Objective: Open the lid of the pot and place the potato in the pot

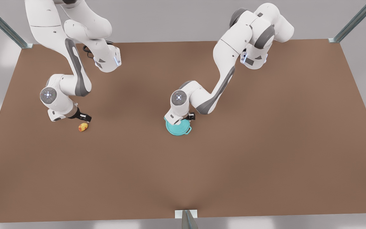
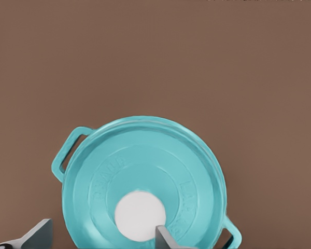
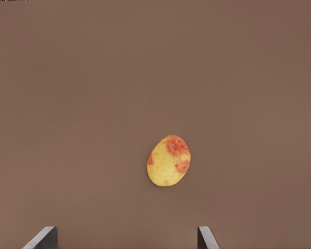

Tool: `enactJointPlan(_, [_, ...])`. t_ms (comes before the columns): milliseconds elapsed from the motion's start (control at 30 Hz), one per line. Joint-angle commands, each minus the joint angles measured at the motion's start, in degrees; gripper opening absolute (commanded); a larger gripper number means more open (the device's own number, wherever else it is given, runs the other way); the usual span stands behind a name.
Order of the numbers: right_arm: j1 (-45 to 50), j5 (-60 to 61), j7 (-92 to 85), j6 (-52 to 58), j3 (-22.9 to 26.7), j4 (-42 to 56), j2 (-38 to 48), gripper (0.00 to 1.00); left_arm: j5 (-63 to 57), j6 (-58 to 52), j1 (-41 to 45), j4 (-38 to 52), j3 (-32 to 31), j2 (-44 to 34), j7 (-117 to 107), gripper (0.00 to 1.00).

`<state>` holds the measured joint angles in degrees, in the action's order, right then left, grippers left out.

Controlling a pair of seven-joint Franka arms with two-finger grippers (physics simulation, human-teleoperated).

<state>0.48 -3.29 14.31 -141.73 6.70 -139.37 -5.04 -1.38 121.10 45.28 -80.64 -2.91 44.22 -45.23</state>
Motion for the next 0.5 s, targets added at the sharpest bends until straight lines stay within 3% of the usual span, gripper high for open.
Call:
enactJointPlan(0, [-2.76, 0.13, 9.24, -12.17, 0.06, -0.2, -2.08, 1.0, -1.08, 3.35, 0.07, -0.04, 0.01, 0.25, -17.78, 1.0])
enactJointPlan(167, [-3.47, 0.21, 14.25, -20.69, 0.06, -0.29, -8.14, 1.0, -1.08, 3.44, 0.6, 0.84, 0.18, 0.08, -19.28, 1.0])
enactJointPlan(467, [-3.9, 0.13, 15.31, -26.58, 0.06, -1.69, -12.8, 1.0, -0.91, 3.35, 0.25, 2.25, 0.62, 0.43, -19.28, 0.44])
